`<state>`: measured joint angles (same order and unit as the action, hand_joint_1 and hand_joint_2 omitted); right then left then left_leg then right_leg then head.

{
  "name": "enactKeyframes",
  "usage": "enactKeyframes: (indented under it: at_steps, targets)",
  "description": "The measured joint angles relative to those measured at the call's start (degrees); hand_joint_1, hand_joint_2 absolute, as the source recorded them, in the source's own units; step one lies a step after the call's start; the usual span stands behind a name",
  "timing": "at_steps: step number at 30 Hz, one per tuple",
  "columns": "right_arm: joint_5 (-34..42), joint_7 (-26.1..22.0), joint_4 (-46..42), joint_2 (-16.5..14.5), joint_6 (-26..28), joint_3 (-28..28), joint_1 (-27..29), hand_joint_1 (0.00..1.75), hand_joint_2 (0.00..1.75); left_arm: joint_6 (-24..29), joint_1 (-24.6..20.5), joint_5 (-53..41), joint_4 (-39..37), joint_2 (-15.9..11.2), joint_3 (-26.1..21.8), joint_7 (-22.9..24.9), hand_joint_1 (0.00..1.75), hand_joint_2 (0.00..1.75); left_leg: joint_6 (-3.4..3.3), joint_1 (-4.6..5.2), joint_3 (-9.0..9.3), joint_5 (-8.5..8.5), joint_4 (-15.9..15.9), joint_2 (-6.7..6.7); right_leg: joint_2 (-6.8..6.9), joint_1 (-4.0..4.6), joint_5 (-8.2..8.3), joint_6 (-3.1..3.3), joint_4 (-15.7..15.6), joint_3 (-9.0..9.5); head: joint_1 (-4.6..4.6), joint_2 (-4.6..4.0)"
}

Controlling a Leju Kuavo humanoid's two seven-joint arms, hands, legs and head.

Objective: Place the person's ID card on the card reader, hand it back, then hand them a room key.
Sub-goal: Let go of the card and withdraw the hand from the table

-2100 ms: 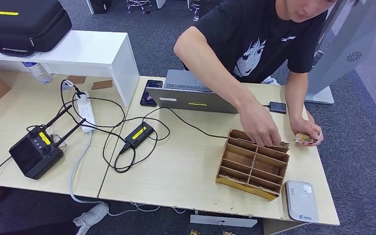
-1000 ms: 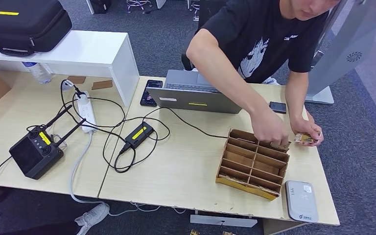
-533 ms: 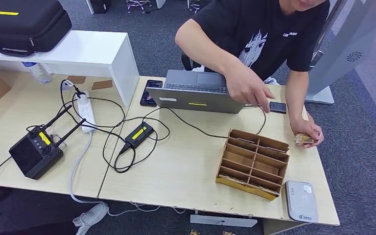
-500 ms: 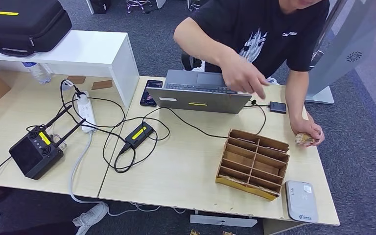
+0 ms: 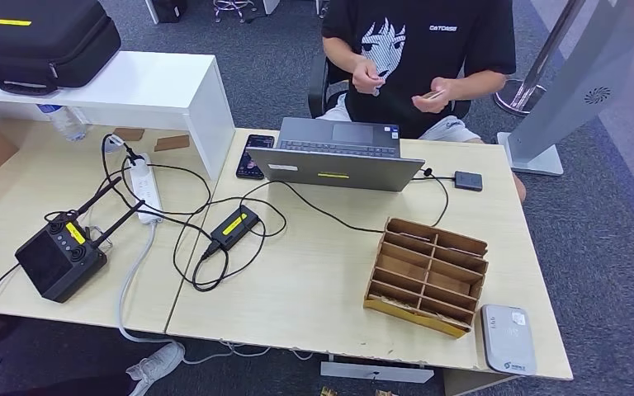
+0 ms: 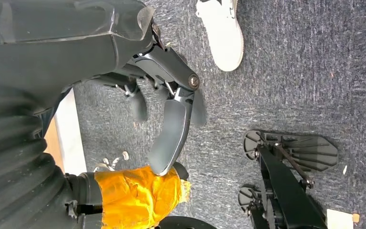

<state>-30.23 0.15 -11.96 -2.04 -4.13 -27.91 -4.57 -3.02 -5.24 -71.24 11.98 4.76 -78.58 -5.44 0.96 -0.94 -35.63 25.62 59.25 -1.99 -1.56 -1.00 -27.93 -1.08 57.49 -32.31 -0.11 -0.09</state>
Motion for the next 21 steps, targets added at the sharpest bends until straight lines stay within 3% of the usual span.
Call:
enactKeyframes:
  at_steps: [2, 3, 4, 6, 7, 8, 15, 17, 19, 21]
  targets:
    - [-0.1, 0.0, 0.0, -0.1, 0.2, 0.0, 0.0, 0.00, 1.75, 0.0, 0.0, 0.0, 0.0, 0.0, 0.0, 0.0, 0.80, 1.75, 0.00, 0.00, 0.00, 0.00, 0.0, 0.00, 0.00, 0.00, 0.00, 0.00, 0.0, 0.00, 0.00, 0.00]
    - [-0.2, 0.0, 0.0, -0.1, 0.3, 0.0, 0.0, 0.19, 1.75, 0.0, 0.0, 0.0, 0.0, 0.0, 0.0, 0.0, 0.39, 1.75, 0.00, 0.00, 0.00, 0.00, 0.0, 0.00, 0.00, 0.00, 0.00, 0.00, 0.0, 0.00, 0.00, 0.00]
    - [-0.3, 0.0, 0.0, -0.2, 0.3, 0.0, 0.0, 0.53, 1.75, 0.0, 0.0, 0.1, 0.0, 0.0, 0.0, 0.0, 0.04, 1.75, 0.00, 0.00, 0.00, 0.00, 0.0, 0.00, 0.00, 0.00, 0.00, 0.00, 0.0, 0.00, 0.00, 0.00]
    - [-0.6, 0.0, 0.0, -0.2, 0.0, 0.0, 0.0, 1.24, 1.75, 0.3, 0.0, 0.2, 0.0, 0.0, 0.0, 0.3, 0.00, 1.75, 0.00, 0.00, 0.00, 0.00, 0.0, 0.00, 0.00, 0.00, 0.00, 0.00, 0.0, -0.01, 0.00, 0.00]
    - [-0.7, 0.0, 0.0, -0.2, -0.2, 0.0, 0.0, 1.40, 1.75, 0.5, 0.0, 0.2, 0.0, 0.0, 0.0, 0.4, 0.00, 1.75, 0.00, 0.00, 0.00, 0.00, 0.0, 0.00, 0.00, 0.00, 0.00, 0.00, 0.0, 0.00, 0.00, 0.00]
    - [-0.8, -0.1, 0.0, -0.3, -0.4, 0.0, 0.0, 1.42, 1.75, 0.6, 0.0, 0.2, 0.0, 0.0, 0.0, 0.6, 0.00, 1.75, 0.00, 0.00, 0.00, 0.00, 0.0, 0.00, 0.00, 0.00, 0.00, 0.00, 0.0, 0.00, 0.01, 0.00]
    - [-0.9, -0.4, 0.0, -0.3, -1.1, 0.0, 0.1, 1.30, 1.75, 1.1, 0.0, 0.4, 0.0, 0.0, -0.2, 1.1, 0.00, 1.75, 0.00, 0.00, 0.00, 0.00, 0.0, 0.00, 0.00, 0.00, 0.00, 0.00, 0.0, 0.00, 0.00, 0.00]
    - [-0.9, -0.5, 0.0, -0.3, -1.1, 0.0, 0.1, 0.98, 1.75, 1.2, 0.0, 0.5, 0.0, 0.0, -0.3, 1.2, 0.00, 1.75, 0.00, 0.00, 0.00, 0.00, 0.0, 0.00, 0.00, 0.00, 0.00, 0.00, 0.0, 0.00, 0.00, 0.00]
    - [-1.0, -0.6, 0.0, -0.3, -1.1, 0.0, 0.1, 0.36, 1.75, 1.2, 0.0, 0.5, 0.0, 0.0, -0.3, 1.2, 0.00, 1.75, 0.00, 0.00, 0.00, 0.00, 0.0, 0.00, 0.00, 0.00, 0.00, 0.00, 0.0, 0.00, 0.00, 0.00]
    - [-1.0, -0.6, 0.0, -0.3, -1.1, 0.0, 0.1, 0.00, 1.75, 1.2, 0.0, 0.5, 0.0, 0.0, -0.4, 1.2, 0.00, 1.75, 0.00, 0.00, 0.00, 0.00, 0.0, 0.00, 0.00, 0.00, 0.00, 0.00, 0.0, 0.00, 0.00, 0.00]
